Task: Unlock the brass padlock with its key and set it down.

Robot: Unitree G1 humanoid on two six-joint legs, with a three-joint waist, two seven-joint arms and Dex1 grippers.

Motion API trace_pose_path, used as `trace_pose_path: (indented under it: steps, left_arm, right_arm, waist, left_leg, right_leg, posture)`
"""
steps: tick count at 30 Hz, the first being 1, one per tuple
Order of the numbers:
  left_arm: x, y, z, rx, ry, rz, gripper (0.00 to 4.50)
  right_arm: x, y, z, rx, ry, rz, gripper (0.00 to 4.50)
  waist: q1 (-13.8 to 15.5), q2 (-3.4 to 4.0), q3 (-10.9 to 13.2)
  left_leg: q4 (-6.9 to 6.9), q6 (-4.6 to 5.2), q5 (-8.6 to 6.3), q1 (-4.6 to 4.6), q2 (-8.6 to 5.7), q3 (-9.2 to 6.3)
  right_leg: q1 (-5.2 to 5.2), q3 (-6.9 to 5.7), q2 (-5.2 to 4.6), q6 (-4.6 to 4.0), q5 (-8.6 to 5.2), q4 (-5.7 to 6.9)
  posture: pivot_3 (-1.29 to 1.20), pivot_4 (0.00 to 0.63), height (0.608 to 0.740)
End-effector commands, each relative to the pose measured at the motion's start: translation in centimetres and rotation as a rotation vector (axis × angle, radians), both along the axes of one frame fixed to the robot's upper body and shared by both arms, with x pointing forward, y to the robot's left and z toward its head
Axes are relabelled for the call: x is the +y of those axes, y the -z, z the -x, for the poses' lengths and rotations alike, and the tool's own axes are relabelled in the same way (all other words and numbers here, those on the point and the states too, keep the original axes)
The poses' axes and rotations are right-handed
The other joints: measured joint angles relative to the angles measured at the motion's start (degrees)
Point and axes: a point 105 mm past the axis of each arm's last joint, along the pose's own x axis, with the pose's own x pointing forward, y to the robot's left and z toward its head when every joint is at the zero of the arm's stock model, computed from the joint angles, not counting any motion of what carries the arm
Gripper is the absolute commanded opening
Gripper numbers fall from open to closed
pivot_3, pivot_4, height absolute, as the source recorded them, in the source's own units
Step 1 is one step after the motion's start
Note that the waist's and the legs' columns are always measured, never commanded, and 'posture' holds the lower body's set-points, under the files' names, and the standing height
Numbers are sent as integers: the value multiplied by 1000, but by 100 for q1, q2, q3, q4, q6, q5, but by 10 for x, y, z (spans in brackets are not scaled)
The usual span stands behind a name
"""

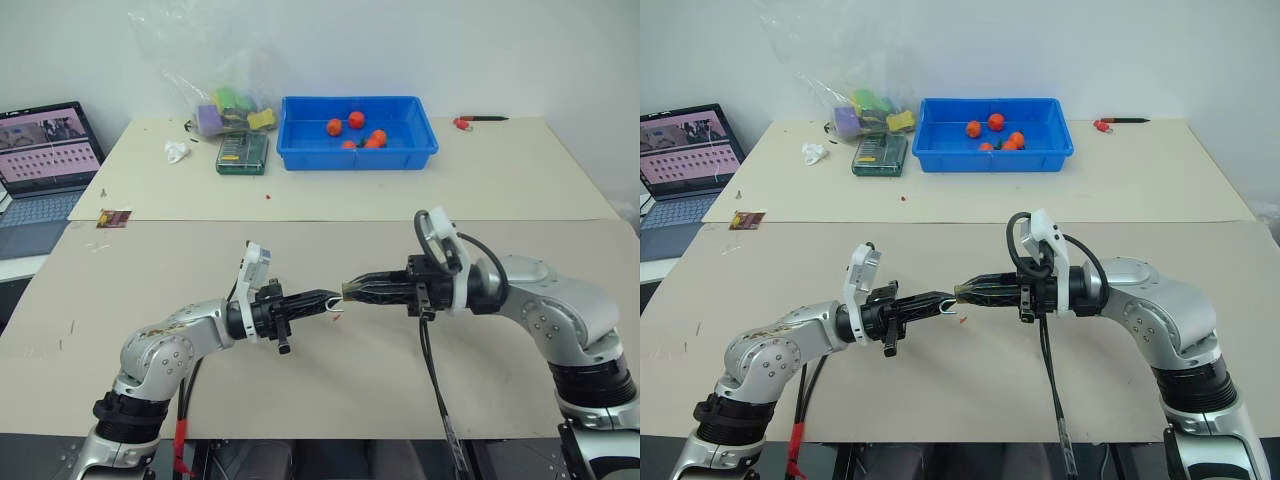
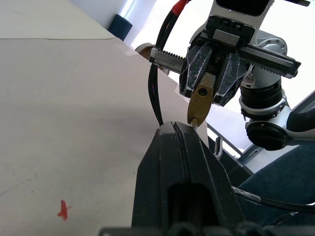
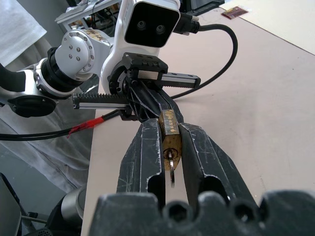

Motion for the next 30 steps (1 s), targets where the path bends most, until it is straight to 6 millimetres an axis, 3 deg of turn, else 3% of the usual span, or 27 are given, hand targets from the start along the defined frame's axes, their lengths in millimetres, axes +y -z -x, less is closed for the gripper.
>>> trace_pose_path:
  steps: [1, 6, 9, 13, 17, 19, 22, 26, 30]
  left_arm:
    - [1, -5, -7, -58, -21, -7, 31]
    - [28, 12, -53, -148, -263, -136, 31]
    - [30, 10, -58, -195, -271, -151, 31]
    - [19, 2, -39, -271, -171, -148, 1047]
    - [15, -1, -16, -290, -45, -149, 2620]
    - [19, -6, -4, -322, 4, -167, 3509]
    - [29, -13, 1, -380, 11, -216, 4465]
    - [39, -20, -1, -430, -28, -274, 4465]
    - [35, -29, 3, -446, -48, -261, 4465]
  right_arm:
    - [-6, -12, -5, -51, 35, -3, 144]
    - [-11, -13, -8, -31, 62, -11, 144]
    - [-13, -13, -8, -21, 69, -11, 144]
    - [-20, -12, -11, 21, 84, -11, 144]
    - [-21, -6, -12, 125, 80, -58, 144]
    - [-23, 4, -13, 226, 65, -76, 144]
    - [-25, 15, -18, 334, 52, -84, 144]
    - [-25, 22, -30, 458, 56, -106, 144]
    - [-11, 28, -29, 564, -14, -109, 144]
  waist:
    - [2, 0, 0]
    - [11, 0, 0]
    - [14, 0, 0]
    - [16, 0, 0]
    - [8, -1, 1]
    - [-17, -2, 1]
    - [-4, -1, 2]
    - [-13, 0, 3]
    - [-22, 0, 3]
  left_leg:
    - [0, 0, 0, 0, 0, 0]
    - [0, -2, 1, 2, 0, 1]
    - [0, -2, 1, -2, 0, 1]
    - [0, -3, -1, -10, -1, 1]
    - [0, -2, -3, -15, 0, 1]
    - [0, -2, -6, -13, 7, 1]
    - [-1, 0, -7, -10, 6, 1]
    - [-1, -1, -7, -7, 6, 1]
    - [-3, -3, -6, -5, 8, 2]
  right_leg:
    - [0, 0, 0, 0, 0, 0]
    - [2, -1, 2, -4, 2, -2]
    - [0, -1, 2, -6, 4, -5]
    - [-3, -1, 1, -7, 5, -2]
    - [-7, -1, 0, -8, 5, -2]
    - [-6, -1, 6, -8, 5, -3]
    - [-7, -1, 5, -9, 5, -5]
    - [-6, -2, 5, -9, 5, -2]
    - [-7, -1, 10, -11, 6, -2]
  posture:
    - [0, 150, 740]
    - [0, 150, 740]
    - [0, 150, 740]
    - [0, 150, 740]
    - [0, 150, 740]
    - [0, 150, 740]
    - [0, 150, 740]
    - [0, 150, 740]
    - [0, 150, 740]
